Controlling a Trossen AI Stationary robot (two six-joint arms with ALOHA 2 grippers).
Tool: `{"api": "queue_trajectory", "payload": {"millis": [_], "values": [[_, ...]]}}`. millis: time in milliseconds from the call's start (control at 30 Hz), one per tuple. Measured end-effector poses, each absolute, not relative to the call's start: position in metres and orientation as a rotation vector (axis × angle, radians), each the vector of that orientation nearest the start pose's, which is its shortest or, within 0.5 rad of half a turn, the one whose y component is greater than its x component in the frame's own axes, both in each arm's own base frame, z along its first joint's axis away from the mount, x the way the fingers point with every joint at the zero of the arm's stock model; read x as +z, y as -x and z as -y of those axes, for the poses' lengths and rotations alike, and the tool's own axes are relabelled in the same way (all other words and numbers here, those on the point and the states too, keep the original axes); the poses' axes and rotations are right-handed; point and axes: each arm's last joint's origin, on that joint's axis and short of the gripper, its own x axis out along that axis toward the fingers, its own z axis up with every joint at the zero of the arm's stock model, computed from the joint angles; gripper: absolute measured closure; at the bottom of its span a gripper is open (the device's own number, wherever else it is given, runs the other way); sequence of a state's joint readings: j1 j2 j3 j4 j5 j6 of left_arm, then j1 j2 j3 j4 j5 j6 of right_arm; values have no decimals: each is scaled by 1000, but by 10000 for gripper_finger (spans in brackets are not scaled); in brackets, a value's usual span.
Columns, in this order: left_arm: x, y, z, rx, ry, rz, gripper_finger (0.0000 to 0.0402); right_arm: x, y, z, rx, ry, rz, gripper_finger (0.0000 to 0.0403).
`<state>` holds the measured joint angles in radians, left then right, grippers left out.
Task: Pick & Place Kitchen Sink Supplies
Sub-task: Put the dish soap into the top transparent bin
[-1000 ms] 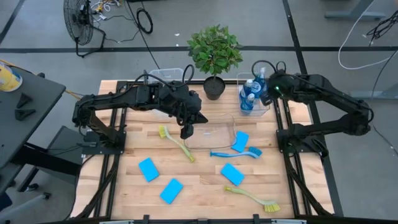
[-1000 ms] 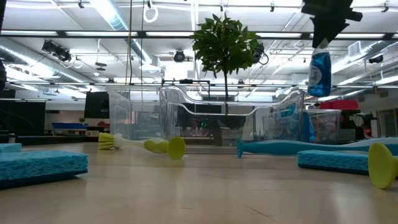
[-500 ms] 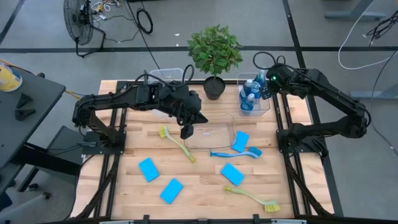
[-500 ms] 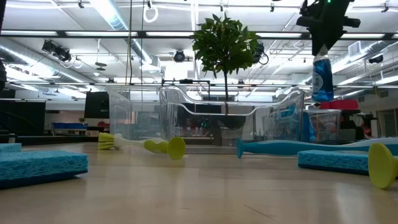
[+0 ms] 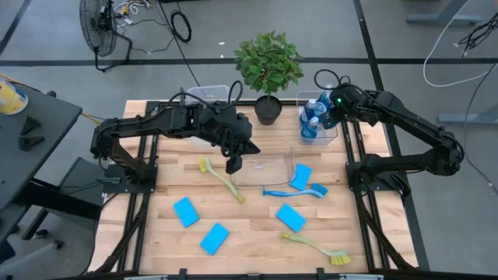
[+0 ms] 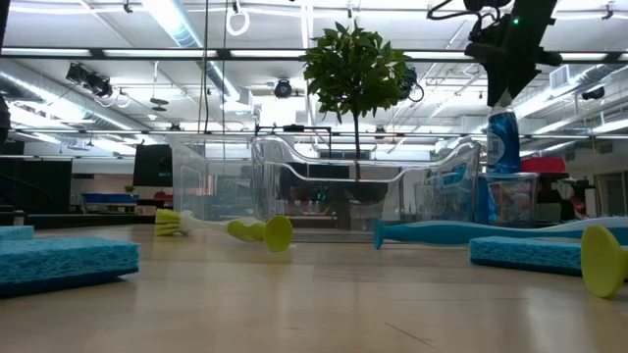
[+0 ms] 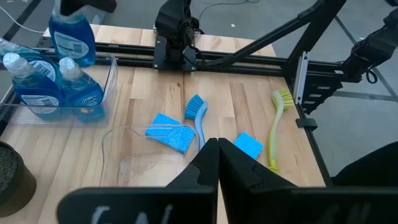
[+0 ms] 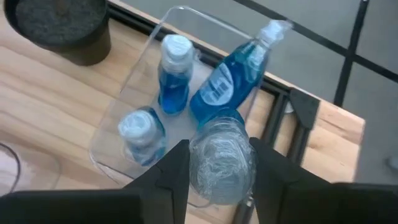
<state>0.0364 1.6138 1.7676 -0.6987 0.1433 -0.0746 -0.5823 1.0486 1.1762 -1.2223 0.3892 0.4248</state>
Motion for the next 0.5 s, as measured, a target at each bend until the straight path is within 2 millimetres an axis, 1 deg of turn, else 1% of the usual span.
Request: {"api": "queue_trajectory", "payload": {"millis": [267,500], "values": [[414,-347,-8,-84,122,-547,397,318,-139,104,-1074,-491,-934,280],[414,-347,-8,-84,122,-547,396,299,-139,107,-1073,-531,-965,280]]}}
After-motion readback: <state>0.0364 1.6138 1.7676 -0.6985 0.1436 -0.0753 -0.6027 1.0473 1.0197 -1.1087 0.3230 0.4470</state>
